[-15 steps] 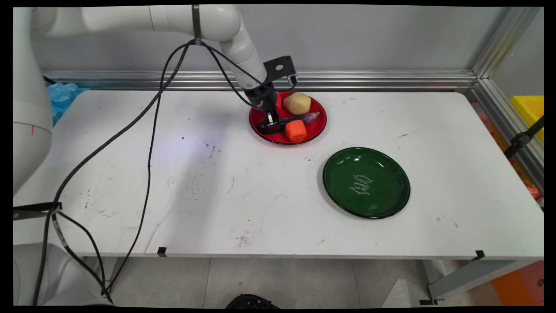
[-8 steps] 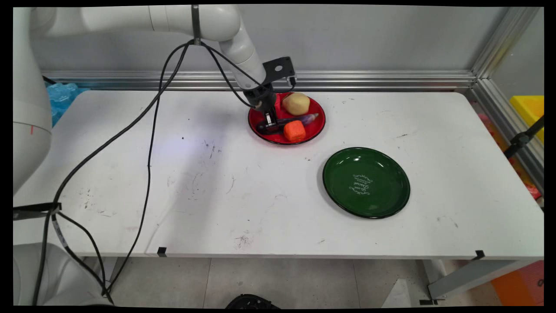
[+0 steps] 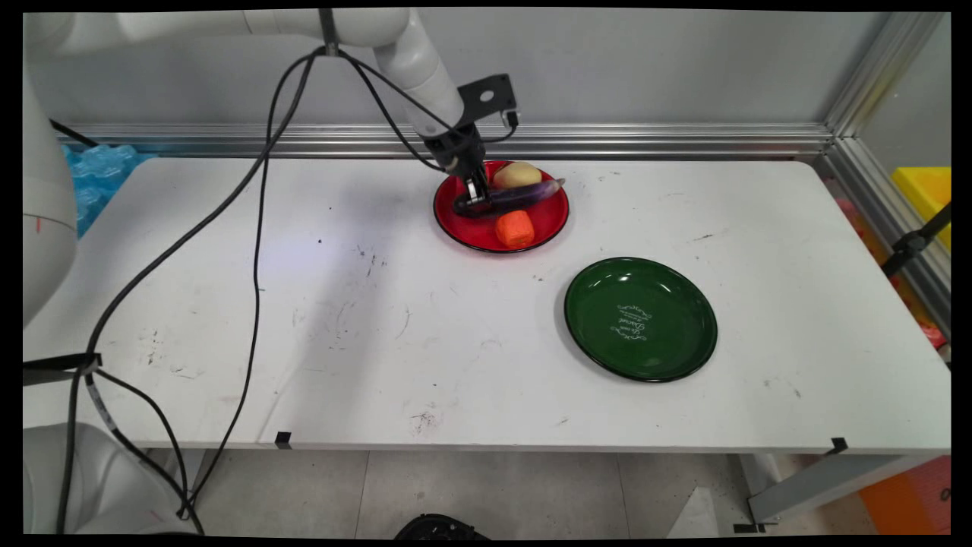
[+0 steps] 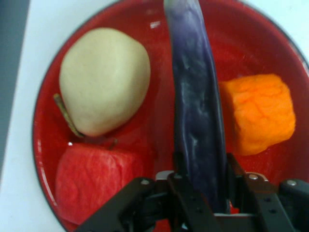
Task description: Place the picked object on the table
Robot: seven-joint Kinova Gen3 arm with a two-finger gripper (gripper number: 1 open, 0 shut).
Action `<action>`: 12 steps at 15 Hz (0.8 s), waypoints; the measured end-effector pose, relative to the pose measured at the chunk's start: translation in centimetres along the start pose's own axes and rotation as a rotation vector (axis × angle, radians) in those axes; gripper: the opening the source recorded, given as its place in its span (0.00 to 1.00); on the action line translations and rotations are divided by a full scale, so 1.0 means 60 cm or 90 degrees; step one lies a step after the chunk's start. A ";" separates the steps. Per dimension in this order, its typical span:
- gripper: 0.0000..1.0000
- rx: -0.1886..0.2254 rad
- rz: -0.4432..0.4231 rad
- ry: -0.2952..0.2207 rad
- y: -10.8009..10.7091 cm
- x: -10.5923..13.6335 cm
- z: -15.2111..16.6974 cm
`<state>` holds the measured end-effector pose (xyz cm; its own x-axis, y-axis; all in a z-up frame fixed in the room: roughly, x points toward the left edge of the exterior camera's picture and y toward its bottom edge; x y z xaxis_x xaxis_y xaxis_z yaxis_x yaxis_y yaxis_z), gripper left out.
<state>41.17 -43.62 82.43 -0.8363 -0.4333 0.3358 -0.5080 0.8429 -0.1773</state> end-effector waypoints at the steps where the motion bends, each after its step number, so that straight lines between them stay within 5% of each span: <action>1: 0.00 0.002 0.002 0.005 0.001 0.001 -0.013; 12: 0.00 -0.006 0.053 0.038 0.041 -0.048 -0.162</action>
<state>44.33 -37.22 90.01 -0.8616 -0.3418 0.3754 -0.4348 0.8785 -0.1981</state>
